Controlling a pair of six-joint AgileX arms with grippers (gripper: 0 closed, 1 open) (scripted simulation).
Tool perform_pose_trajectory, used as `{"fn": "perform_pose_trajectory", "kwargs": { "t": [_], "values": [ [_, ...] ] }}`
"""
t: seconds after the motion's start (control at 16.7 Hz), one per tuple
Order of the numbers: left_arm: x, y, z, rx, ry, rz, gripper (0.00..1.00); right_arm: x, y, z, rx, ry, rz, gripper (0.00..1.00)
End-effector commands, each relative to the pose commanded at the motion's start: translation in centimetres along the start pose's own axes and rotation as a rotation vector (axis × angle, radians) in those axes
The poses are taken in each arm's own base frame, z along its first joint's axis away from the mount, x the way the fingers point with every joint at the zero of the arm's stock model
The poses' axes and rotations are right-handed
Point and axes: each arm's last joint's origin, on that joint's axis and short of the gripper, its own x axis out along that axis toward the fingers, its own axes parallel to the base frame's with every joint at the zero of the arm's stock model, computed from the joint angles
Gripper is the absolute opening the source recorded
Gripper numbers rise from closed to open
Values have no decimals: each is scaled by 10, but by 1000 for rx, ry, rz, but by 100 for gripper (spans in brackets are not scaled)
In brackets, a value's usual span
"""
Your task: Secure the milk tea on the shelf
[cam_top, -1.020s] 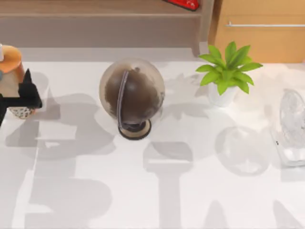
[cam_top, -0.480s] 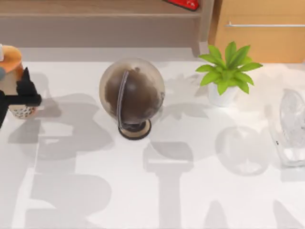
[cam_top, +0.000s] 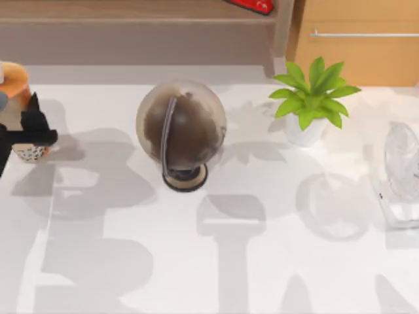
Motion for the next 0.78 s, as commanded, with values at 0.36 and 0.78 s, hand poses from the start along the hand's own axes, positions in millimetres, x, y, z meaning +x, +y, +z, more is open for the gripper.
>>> {"fn": "perform_pose_trajectory", "kwargs": {
  "t": [0.36,0.78],
  "values": [
    [0,0,0,0,0,0,0,0,0,0,0,0,0,100],
    [-1,0,5,2,-1,2,0,0,0,0,0,0,0,100]
  ]
}}
